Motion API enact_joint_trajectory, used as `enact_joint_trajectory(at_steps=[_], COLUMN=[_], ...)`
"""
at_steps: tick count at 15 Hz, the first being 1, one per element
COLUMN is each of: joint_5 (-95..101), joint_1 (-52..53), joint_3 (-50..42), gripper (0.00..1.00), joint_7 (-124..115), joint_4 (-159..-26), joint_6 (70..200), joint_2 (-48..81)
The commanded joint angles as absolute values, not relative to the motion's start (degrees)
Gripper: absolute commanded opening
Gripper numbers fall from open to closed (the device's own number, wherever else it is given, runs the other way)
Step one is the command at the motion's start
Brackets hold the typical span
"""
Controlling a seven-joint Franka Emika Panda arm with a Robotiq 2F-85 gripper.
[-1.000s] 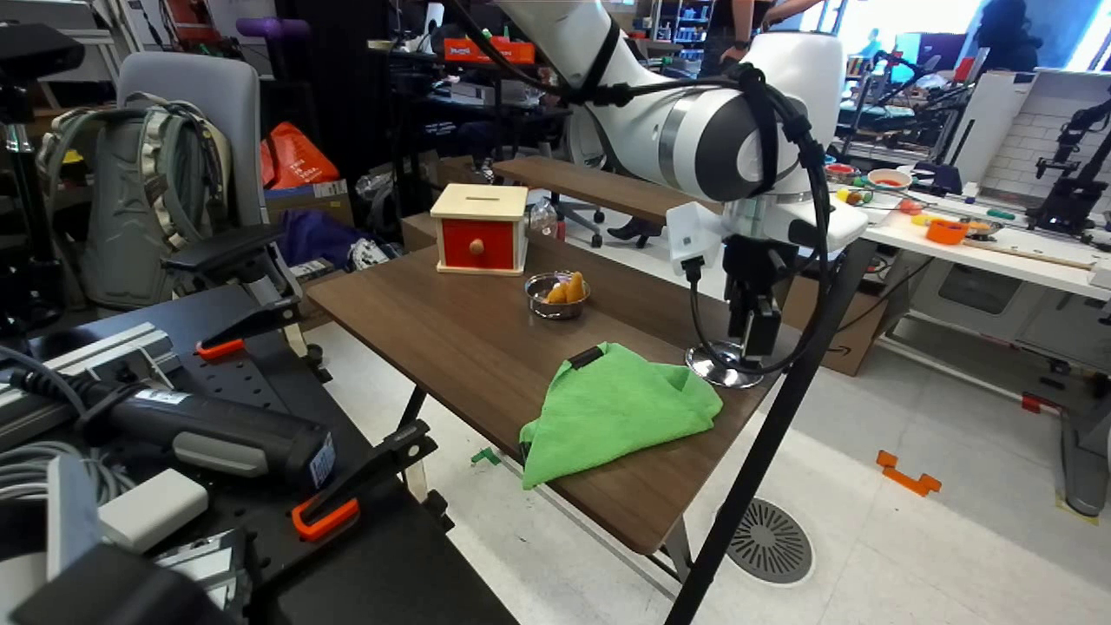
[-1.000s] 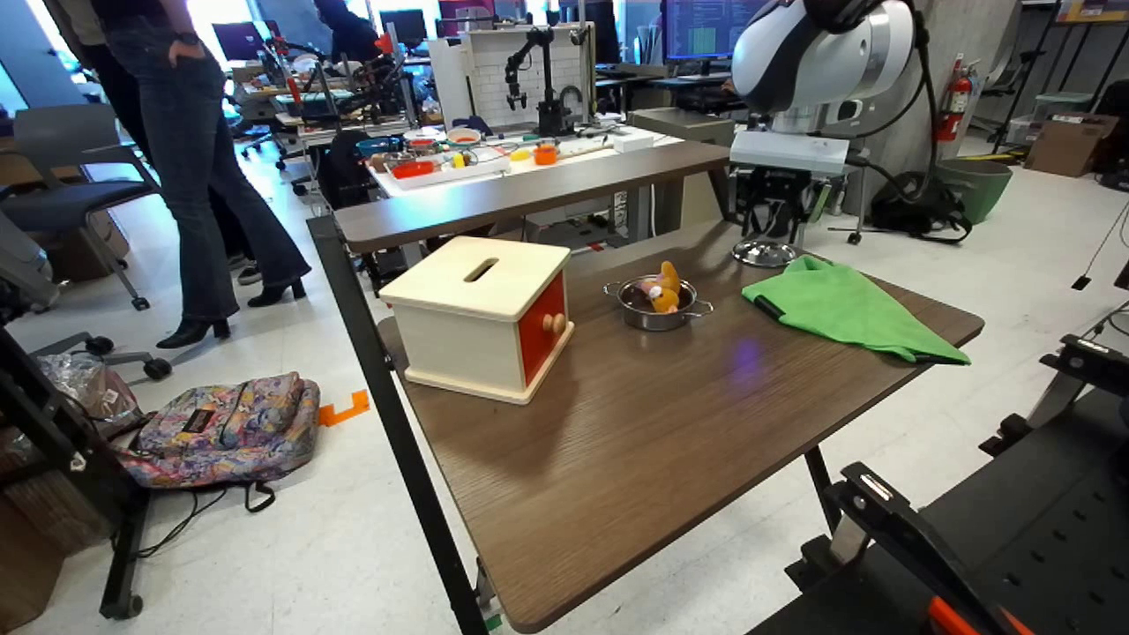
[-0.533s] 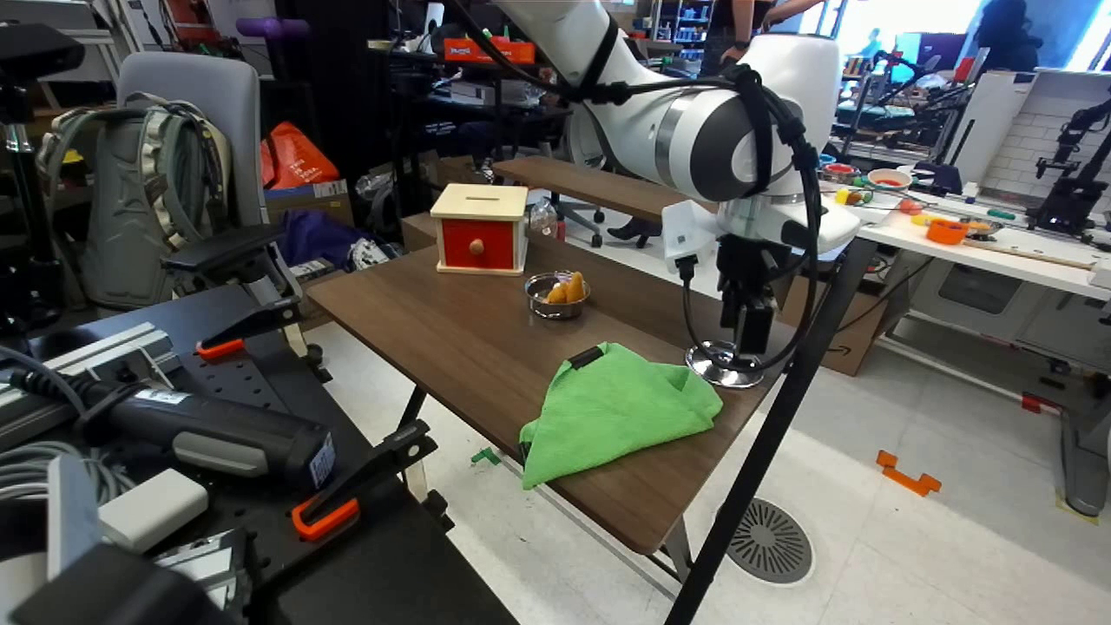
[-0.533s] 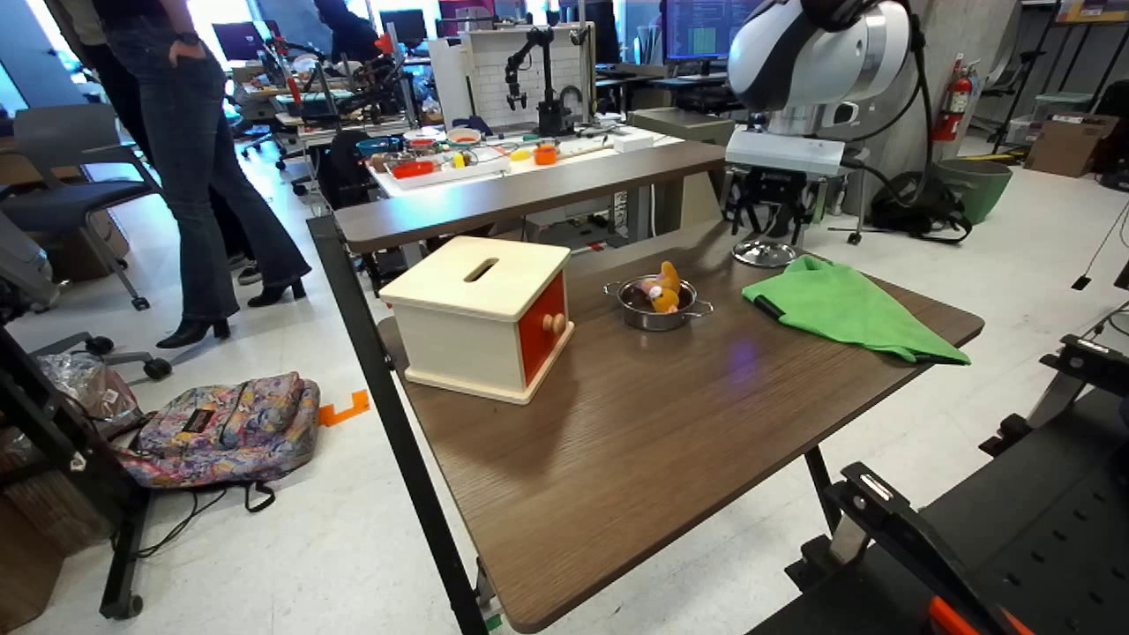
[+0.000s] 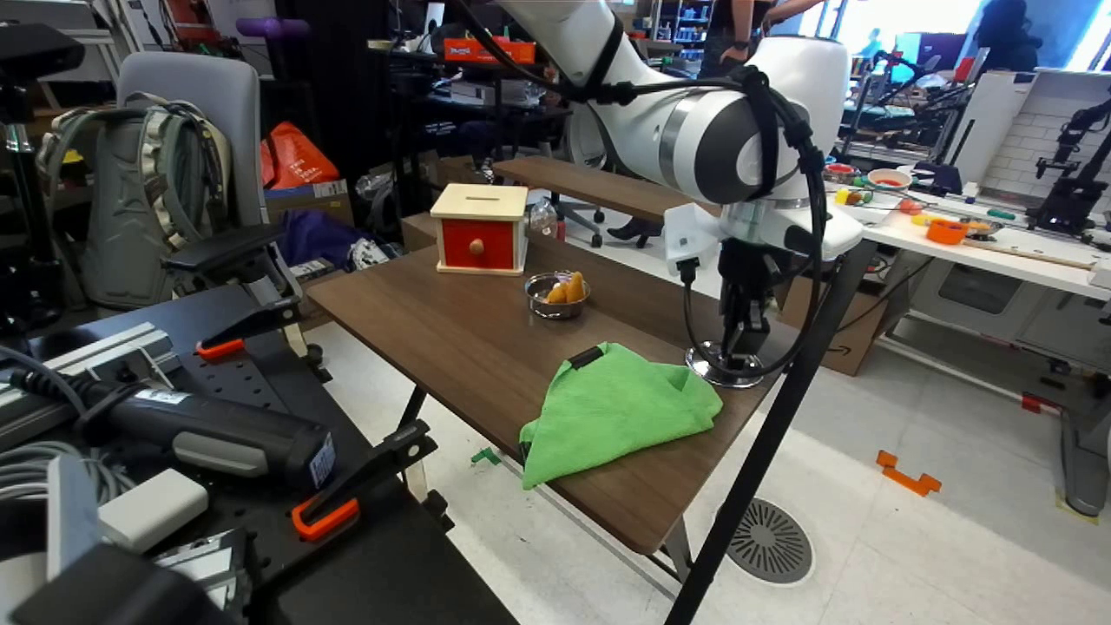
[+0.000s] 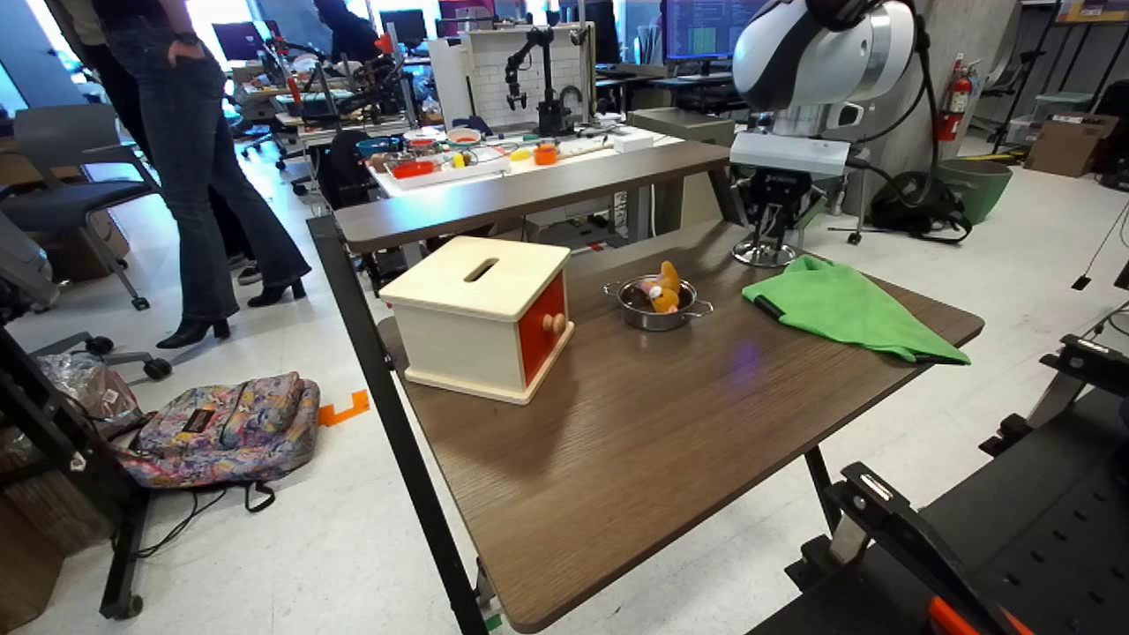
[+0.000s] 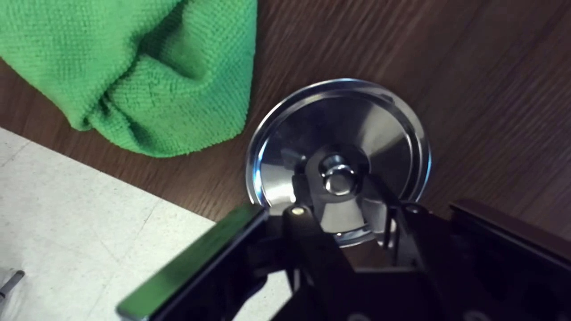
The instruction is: Put the lid on the pot
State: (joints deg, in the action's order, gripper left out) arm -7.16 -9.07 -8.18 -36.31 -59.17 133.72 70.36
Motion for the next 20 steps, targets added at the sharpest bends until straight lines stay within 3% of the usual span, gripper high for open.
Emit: enact_joint_trajectory(at_steps=[1,2,4,20], joint_5=[-8.87,-8.88,-9.22,-11.38], joint_1=[-9.97,-9.95,-10.15,-8.43], joint_3=[-7.28,-7.35,-7.28,-0.06], gripper=[0.05,0.00,0.05,0.05], joint_7=[-34.94,-35.10,-35.53,-32.62], joint_4=[-57.65,-57.66,-57.59,-63.33], joint_6=[131.96,131.92,131.62,132.96], joint_2=[70.83,70.82,70.62,63.00])
